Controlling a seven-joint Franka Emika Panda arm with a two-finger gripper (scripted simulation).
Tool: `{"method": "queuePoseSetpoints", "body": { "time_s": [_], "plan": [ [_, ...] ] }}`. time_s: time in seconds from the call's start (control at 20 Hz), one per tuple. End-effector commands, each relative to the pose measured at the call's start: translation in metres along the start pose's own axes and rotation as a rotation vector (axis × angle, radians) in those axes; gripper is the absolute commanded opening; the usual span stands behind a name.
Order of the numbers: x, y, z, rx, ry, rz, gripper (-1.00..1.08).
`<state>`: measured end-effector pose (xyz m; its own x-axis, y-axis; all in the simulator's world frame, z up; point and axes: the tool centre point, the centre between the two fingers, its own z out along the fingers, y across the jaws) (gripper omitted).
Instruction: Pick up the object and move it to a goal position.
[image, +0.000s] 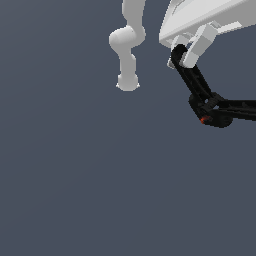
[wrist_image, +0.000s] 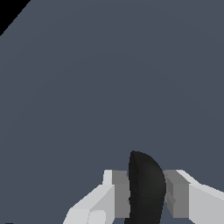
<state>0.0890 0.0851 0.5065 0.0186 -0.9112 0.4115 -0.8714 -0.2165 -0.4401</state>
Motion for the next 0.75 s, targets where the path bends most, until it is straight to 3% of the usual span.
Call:
{"method": "queuePoseSetpoints", "body": {
  "time_s": [0.0,0.4,0.7],
  "plan": [
    [0.001,-0.002,-0.010,0.004,-0.001,0.003,-1.00],
    [-0.001,-0.005,-0.054,0.004,-0.001,0.003,-1.00],
    [-0.002,-0.006,-0.066,0.004,-0.001,0.003,-1.00]
  ]
}}
